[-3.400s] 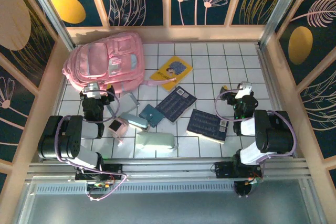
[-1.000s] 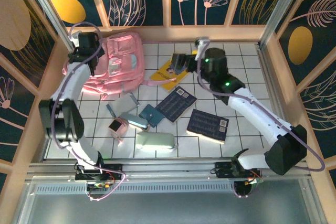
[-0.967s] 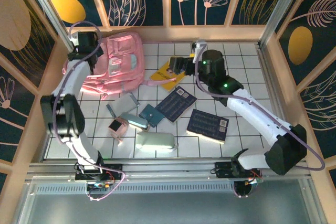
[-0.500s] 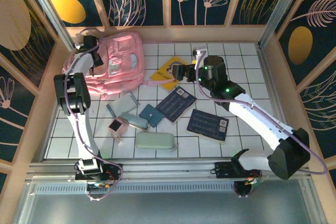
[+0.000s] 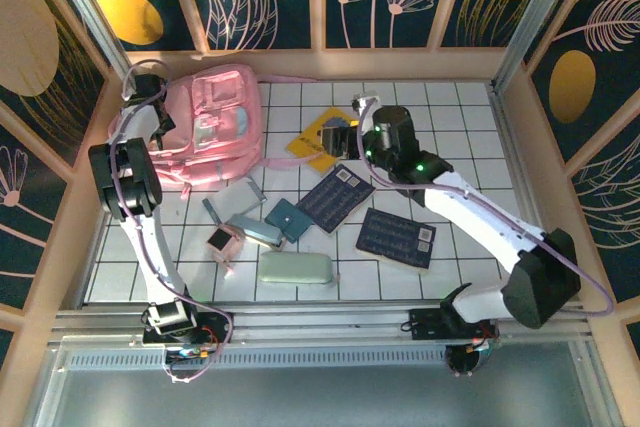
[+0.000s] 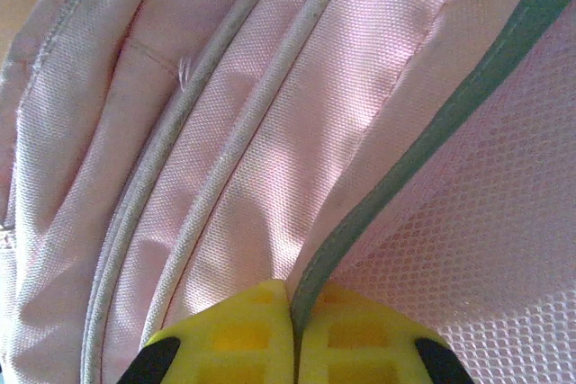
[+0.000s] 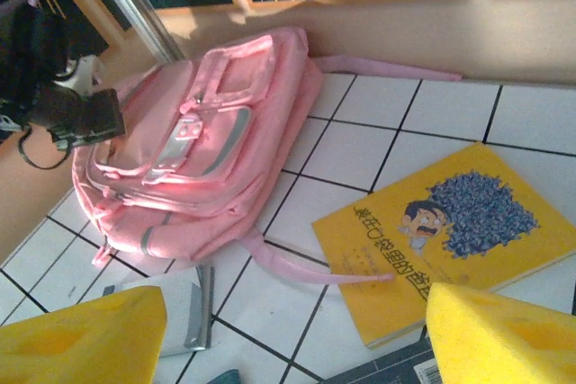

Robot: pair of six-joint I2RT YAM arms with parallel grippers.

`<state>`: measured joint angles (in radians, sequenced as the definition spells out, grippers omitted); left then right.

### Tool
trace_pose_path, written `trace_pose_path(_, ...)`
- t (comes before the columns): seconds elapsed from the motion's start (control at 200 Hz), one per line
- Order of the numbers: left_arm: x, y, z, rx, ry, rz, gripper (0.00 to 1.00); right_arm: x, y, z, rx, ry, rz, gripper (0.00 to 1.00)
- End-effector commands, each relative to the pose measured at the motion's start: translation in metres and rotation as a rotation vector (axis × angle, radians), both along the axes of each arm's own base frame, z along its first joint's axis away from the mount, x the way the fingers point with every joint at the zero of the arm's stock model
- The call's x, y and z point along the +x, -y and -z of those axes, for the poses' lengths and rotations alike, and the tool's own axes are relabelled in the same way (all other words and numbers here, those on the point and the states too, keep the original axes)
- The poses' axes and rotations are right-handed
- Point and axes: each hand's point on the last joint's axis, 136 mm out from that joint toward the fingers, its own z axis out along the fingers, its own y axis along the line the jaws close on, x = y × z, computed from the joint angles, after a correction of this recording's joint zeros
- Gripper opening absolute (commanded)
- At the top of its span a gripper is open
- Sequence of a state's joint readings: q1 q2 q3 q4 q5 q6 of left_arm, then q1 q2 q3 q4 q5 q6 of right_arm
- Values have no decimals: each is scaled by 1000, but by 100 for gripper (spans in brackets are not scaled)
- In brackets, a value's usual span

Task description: Pack the student bag

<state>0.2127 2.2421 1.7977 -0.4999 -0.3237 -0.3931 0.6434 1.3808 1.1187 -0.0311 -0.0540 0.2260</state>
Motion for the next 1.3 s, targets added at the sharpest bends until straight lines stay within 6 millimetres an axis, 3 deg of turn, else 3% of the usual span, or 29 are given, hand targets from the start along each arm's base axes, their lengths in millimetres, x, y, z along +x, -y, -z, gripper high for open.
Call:
trace_pose_path(0.0, 1, 26, -13, -188, 101, -10, 0, 1, -12, -3, 27, -43, -20, 75)
trace_pose_path(0.19, 18, 64, -83, -428, 342, 22, 0, 16, -14, 14, 37, -138, 47, 73)
trace_pose_path(0.35, 17, 92, -126, -632, 493, 18, 0, 15, -36, 37, 82, -259, -31, 74)
trace_pose_path(0.531, 4, 108, -142, -782, 540, -37, 0, 21, -56, 70, 109, -389, -58, 76)
trace_pose_path(0.726, -6, 124, -171, -949, 617, -76, 0, 33, -88, 98, 194, -532, -97, 92)
trace_pose_path(0.871, -15, 129, -185, -992, 639, -92, 0, 56, -116, 123, 242, -617, -102, 99)
trace_pose_path(0.891, -20, 130, -200, -992, 666, -81, 0, 60, -120, 128, 244, -629, -101, 99)
trace_pose_path(0.951, -26, 131, -207, -1001, 682, -88, 0, 70, -135, 139, 259, -660, -119, 99)
trace_pose_path(1.151, -48, 145, -218, -1112, 715, -103, 0, 110, -175, 157, 293, -691, -156, 94)
trace_pose_path(1.296, -56, 146, -219, -1051, 733, -58, 0, 140, -189, 139, 321, -618, -199, 87)
